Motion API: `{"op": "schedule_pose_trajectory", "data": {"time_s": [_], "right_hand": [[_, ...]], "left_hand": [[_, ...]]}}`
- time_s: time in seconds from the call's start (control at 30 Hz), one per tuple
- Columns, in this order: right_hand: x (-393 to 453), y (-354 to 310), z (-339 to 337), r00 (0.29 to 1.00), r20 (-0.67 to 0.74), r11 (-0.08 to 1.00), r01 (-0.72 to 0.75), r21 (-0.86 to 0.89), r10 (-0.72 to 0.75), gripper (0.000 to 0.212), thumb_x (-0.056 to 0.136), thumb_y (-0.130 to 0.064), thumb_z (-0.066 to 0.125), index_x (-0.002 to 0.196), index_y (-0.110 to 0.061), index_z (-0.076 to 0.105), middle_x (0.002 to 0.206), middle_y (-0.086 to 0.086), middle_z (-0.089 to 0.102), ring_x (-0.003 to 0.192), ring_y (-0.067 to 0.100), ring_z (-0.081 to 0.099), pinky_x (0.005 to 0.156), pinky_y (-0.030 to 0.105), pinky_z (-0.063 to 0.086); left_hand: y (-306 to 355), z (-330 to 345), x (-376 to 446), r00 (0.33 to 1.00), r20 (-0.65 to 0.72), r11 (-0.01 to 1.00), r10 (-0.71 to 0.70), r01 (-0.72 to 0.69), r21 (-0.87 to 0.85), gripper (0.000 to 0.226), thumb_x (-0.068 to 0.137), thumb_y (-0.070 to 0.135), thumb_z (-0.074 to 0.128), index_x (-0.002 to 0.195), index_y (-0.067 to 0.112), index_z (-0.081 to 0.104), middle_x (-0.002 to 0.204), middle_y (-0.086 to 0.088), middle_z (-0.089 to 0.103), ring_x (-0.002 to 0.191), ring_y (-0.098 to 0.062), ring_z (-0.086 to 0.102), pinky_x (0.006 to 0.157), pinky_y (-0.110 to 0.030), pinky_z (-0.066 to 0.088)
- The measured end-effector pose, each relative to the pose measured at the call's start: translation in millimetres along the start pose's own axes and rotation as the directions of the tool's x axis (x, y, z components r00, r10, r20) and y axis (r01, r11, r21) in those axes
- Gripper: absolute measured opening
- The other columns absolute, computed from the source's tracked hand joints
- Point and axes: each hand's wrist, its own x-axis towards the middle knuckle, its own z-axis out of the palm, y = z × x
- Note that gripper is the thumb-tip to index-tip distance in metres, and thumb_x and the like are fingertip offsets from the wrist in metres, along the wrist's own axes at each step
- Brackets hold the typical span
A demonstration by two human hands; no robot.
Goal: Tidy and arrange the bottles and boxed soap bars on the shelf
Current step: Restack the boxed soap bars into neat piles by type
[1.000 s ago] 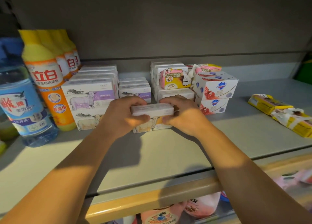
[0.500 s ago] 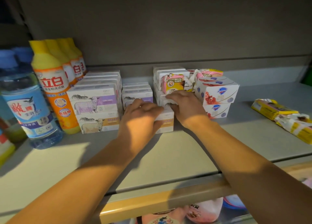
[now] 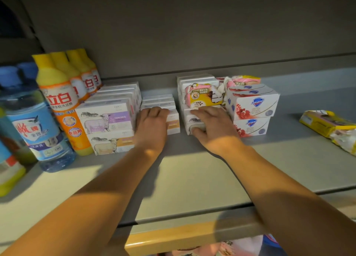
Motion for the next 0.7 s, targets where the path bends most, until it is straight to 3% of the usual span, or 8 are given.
{"op": "schedule_pose_trajectory", "data": {"time_s": [0.17,0.37,0.57,0.7], "right_hand": [[2,1,0,1.000,0.010,1.000,-0.008,0.029,0.008,0.051,0.090,-0.035,0.059,0.139,-0.027,0.051,0.141,-0.001,0.047,0.129,0.026,0.037,0.108,0.031,0.023],[4,2,-1,1.000,0.010,0.998,-0.019,0.054,0.019,0.049,0.090,-0.034,0.060,0.138,-0.027,0.052,0.140,0.000,0.048,0.129,0.027,0.038,0.110,0.033,0.026],[5,-1,-1,0.999,-0.012,0.999,-0.039,0.008,0.039,0.053,0.090,-0.035,0.059,0.141,-0.026,0.048,0.142,-0.001,0.045,0.132,0.025,0.034,0.114,0.035,0.022],[6,-5,-1,0.999,0.024,0.992,-0.039,-0.120,0.042,0.059,0.090,-0.035,0.058,0.145,-0.026,0.041,0.148,-0.002,0.041,0.137,0.025,0.030,0.119,0.040,0.014]], "left_hand": [[-6,12,13,1.000,-0.030,0.999,0.003,-0.002,0.041,0.043,0.092,0.007,0.053,0.135,0.017,0.054,0.140,-0.007,0.047,0.129,-0.032,0.037,0.114,-0.035,0.021],[-9,17,17,0.997,-0.049,0.999,0.053,-0.053,-0.007,0.043,0.085,0.002,0.060,0.127,0.012,0.061,0.127,-0.011,0.060,0.125,-0.032,0.048,0.114,-0.035,0.010],[-7,7,17,0.999,0.011,0.998,0.041,-0.040,-0.052,0.043,0.093,0.013,0.057,0.136,0.013,0.054,0.140,-0.009,0.054,0.134,-0.029,0.041,0.119,-0.037,0.017],[1,-14,-7,0.998,0.028,0.972,0.047,-0.039,-0.230,0.043,0.094,0.020,0.060,0.136,0.013,0.056,0.140,-0.008,0.056,0.132,-0.027,0.047,0.112,-0.030,0.031]]}}
